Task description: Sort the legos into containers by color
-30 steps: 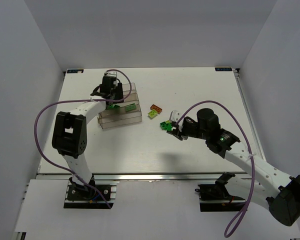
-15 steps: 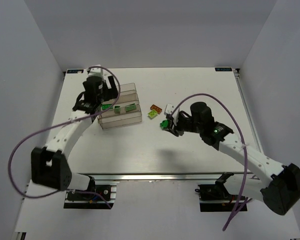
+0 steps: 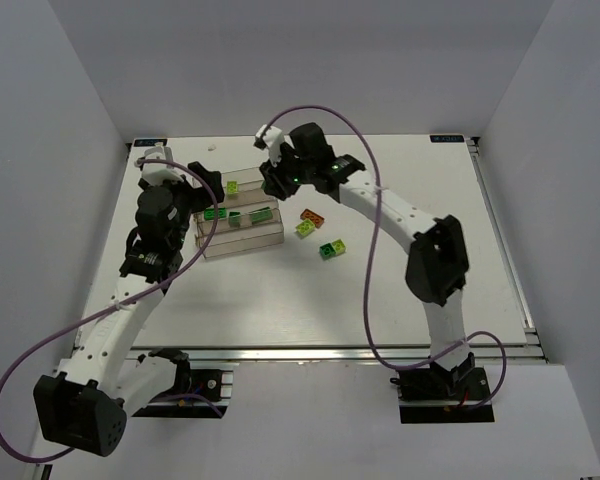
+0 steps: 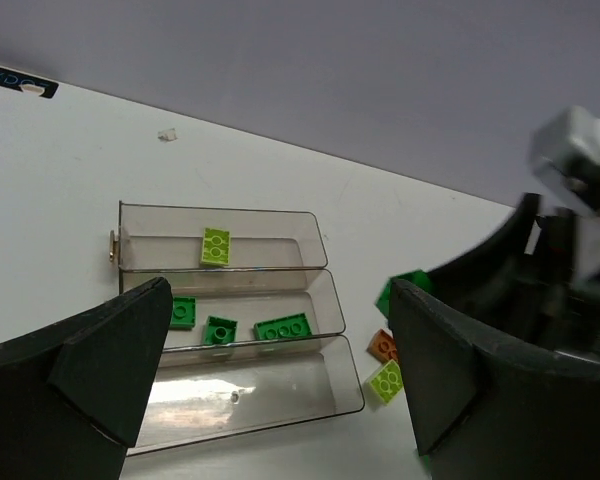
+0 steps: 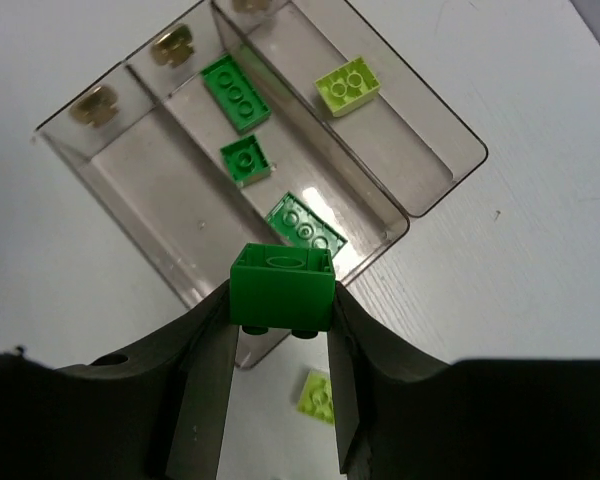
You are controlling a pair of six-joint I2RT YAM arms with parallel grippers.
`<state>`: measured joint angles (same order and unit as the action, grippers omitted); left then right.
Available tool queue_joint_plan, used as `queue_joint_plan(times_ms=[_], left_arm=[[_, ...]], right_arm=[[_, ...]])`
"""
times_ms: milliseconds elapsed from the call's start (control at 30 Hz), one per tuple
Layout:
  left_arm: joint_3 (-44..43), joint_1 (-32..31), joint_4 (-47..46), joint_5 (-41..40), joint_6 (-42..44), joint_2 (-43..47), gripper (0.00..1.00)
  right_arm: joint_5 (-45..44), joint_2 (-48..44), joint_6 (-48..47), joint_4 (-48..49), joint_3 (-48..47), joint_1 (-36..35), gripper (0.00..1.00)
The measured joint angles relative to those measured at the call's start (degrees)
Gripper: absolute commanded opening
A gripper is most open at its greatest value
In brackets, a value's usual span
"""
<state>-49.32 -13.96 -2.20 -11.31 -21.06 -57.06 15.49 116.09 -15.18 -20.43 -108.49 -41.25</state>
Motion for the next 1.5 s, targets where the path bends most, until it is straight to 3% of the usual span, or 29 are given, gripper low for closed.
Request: queue_joint_plan(times_ms=[100, 400, 767, 1000, 1200, 1367, 1500], left_arm=[[0.1, 0.0, -0.1, -0.1, 0.0, 0.2, 0.98], [0.1, 0.0, -1.4, -0.2, 0.4, 3.1, 0.98], [0.2, 0.0, -2.1, 0.5, 0.5, 3.3, 0.98], [0.2, 0.0, -2.6, 2.5, 0.4, 3.3, 0.98], [0.2, 0.0, -3.0, 3.9, 0.2, 2.9, 0.98], [0.2, 0.0, -3.0, 4.4, 0.1, 2.9, 0.97], [0.2, 0.0, -3.1, 5.2, 0.0, 2.9, 0.89]], right_arm=[[-2.8, 7.2, 4.8, -0.9, -6.6, -0.6, 0.00], [-6.5, 12.0, 14.5, 1.7, -6.5, -1.0, 0.00], [-6.8, 19.0, 17.0, 6.7, -9.2, -1.0, 0.19], [-7.5, 20.6, 16.9, 7.6, -9.5, -1.0, 0.49], [-7.6, 20.6, 16.7, 8.8, -9.9, -1.0, 0.58], [-7.6, 20.6, 16.5, 8.9, -9.9, -1.0, 0.58], [-7.9, 20.3, 16.4, 8.9, -9.6, -1.0, 0.57]])
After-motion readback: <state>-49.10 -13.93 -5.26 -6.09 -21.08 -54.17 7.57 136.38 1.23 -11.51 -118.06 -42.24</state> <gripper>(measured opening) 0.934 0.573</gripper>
